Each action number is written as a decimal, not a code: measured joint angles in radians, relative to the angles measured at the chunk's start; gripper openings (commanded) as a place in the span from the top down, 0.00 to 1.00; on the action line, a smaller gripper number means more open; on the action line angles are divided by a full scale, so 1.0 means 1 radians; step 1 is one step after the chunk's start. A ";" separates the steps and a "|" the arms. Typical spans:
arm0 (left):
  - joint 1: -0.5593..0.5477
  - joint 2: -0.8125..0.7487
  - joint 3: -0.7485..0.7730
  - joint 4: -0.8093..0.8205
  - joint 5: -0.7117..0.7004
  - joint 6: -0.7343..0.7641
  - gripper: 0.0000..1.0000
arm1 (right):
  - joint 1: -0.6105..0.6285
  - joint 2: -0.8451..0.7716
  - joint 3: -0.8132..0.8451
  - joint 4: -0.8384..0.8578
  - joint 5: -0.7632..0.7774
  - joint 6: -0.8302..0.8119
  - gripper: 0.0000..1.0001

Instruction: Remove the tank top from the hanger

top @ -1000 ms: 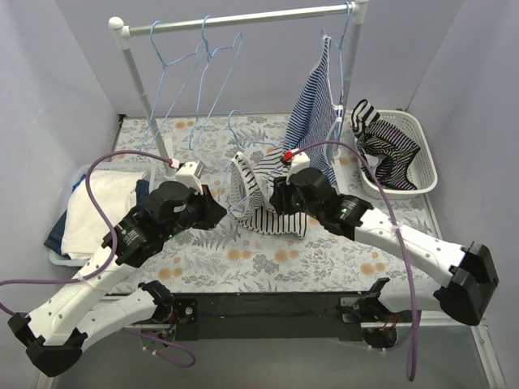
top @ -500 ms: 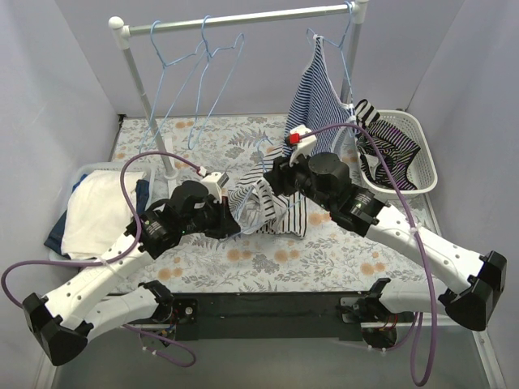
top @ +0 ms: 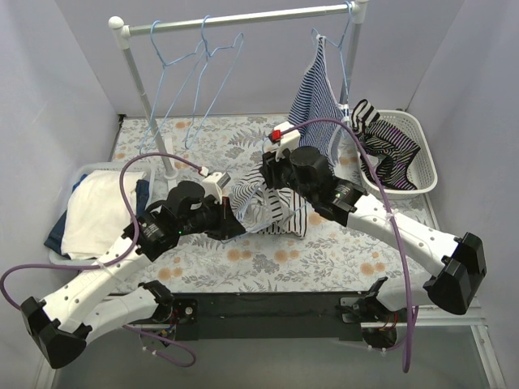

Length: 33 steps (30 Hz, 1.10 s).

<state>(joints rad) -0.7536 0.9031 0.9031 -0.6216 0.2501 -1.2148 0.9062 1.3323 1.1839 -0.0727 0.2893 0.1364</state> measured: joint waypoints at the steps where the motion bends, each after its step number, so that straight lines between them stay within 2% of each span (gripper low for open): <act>1: 0.000 -0.006 -0.004 0.003 0.008 0.000 1.00 | -0.004 0.002 0.000 0.000 0.002 -0.003 0.66; 7: 0.001 -0.019 -0.014 0.020 0.027 -0.001 1.00 | -0.039 0.002 0.000 0.006 -0.017 -0.001 0.99; 11: 0.001 -0.019 -0.021 0.023 0.027 -0.001 0.99 | -0.045 0.002 0.000 0.022 -0.043 0.001 0.99; 12: 0.002 -0.019 -0.022 0.024 0.025 -0.001 0.87 | -0.047 0.002 -0.001 0.024 -0.050 0.001 0.99; 13: 0.002 -0.019 -0.023 0.024 0.021 -0.001 0.71 | -0.049 0.002 -0.003 0.027 -0.057 0.002 0.99; 14: 0.002 -0.019 -0.023 0.024 0.017 -0.001 0.42 | -0.050 0.002 -0.005 0.031 -0.059 0.002 0.99; 16: 0.002 -0.019 -0.023 0.024 -0.003 0.005 0.28 | -0.053 -0.001 -0.016 0.043 -0.060 -0.001 0.99; 17: 0.002 -0.019 -0.023 0.023 -0.018 0.003 0.12 | -0.054 -0.004 -0.025 0.046 -0.056 -0.002 0.99; 18: 0.002 -0.019 -0.023 0.021 -0.036 0.007 0.02 | -0.055 -0.007 -0.033 0.048 -0.054 -0.002 0.99; 26: 0.003 0.038 0.060 0.032 -0.233 0.075 0.02 | -0.056 -0.035 -0.074 0.038 0.009 -0.016 0.99; 33: 0.074 0.135 0.072 0.136 -0.231 0.121 0.02 | -0.056 -0.135 -0.154 -0.006 0.031 -0.011 0.99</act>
<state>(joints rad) -0.6796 1.0378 0.9756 -0.4858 0.0189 -1.0943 0.8501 1.1969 1.0298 -0.0784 0.3199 0.1253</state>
